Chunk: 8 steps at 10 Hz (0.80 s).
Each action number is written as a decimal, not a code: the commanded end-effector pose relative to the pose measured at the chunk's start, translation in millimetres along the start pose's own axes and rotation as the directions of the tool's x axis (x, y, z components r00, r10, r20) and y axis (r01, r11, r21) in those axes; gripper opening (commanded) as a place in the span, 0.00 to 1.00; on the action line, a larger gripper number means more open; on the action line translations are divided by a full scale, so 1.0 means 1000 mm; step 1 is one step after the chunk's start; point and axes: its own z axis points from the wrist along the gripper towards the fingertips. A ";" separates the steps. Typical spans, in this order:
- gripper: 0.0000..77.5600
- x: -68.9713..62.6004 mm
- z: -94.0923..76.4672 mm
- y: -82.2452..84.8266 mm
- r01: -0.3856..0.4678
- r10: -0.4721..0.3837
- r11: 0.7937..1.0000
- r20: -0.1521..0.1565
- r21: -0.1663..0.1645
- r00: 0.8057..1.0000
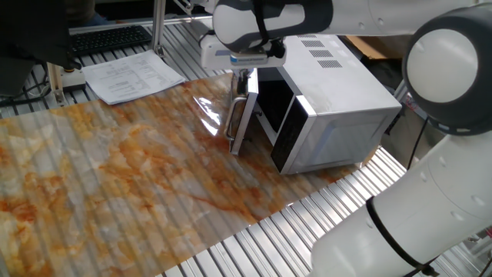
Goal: Close the microwave door
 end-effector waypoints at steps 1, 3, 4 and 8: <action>0.00 0.004 0.003 -0.012 0.018 -0.018 1.000 0.007 0.006 1.000; 0.00 0.008 0.004 -0.018 0.025 -0.025 1.000 0.008 0.006 1.000; 0.00 0.012 0.006 -0.023 0.031 -0.031 0.999 0.012 0.008 0.999; 0.00 0.019 0.009 -0.032 0.054 -0.054 0.999 0.018 0.009 0.998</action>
